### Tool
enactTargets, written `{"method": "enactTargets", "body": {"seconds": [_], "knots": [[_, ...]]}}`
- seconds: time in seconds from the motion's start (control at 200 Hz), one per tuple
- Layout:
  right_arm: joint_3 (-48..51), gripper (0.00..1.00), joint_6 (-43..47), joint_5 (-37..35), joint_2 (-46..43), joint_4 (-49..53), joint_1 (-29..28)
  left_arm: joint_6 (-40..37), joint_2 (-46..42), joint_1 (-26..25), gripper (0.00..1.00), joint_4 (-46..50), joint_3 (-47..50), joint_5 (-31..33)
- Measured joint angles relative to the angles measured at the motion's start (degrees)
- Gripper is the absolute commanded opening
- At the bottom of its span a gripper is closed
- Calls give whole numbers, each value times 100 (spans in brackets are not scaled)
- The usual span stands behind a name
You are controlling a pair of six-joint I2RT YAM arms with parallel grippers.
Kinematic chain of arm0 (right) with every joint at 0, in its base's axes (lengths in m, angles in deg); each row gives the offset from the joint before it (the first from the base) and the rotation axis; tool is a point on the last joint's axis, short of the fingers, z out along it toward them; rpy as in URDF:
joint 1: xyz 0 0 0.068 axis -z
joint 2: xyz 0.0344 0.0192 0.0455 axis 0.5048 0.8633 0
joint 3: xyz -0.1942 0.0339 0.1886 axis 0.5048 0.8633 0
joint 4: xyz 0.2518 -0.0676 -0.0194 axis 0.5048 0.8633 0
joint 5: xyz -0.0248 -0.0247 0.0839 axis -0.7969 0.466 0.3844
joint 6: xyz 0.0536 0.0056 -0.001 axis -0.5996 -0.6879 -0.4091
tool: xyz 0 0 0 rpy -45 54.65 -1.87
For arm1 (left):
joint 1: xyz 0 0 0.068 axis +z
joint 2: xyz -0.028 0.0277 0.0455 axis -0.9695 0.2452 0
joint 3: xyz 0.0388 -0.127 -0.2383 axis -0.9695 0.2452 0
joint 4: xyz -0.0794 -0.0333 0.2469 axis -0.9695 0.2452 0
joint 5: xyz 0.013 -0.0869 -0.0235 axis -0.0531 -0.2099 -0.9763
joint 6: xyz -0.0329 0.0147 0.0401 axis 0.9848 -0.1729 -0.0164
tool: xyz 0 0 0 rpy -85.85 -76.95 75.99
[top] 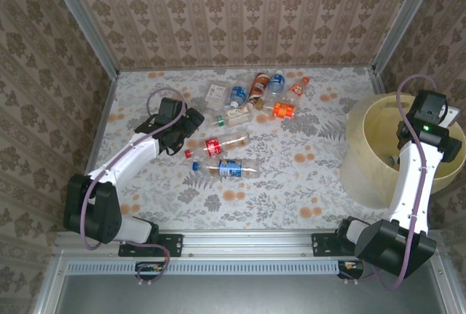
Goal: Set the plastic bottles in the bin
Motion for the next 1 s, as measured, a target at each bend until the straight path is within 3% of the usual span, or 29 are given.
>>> {"method": "enactTargets", "body": {"seconds": [0.43, 0.57, 0.71, 0.87, 1.0], "knots": [[-225, 86, -142, 7, -57, -52, -629, -24, 74, 114, 100, 269, -98, 4], [-404, 88, -210, 350, -297, -129, -1016, -122, 76, 267, 100, 352, -114, 42], [-341, 100, -319, 667, -739, -527, -1633, -168, 107, 466, 100, 479, -291, 175], [205, 100, -424, 1172, -1456, -1432, -2415, -197, 337, 623, 100, 476, -614, 321], [682, 100, -564, 1873, -1849, -2175, -2634, -415, 925, 710, 100, 437, -1213, 476]]}}
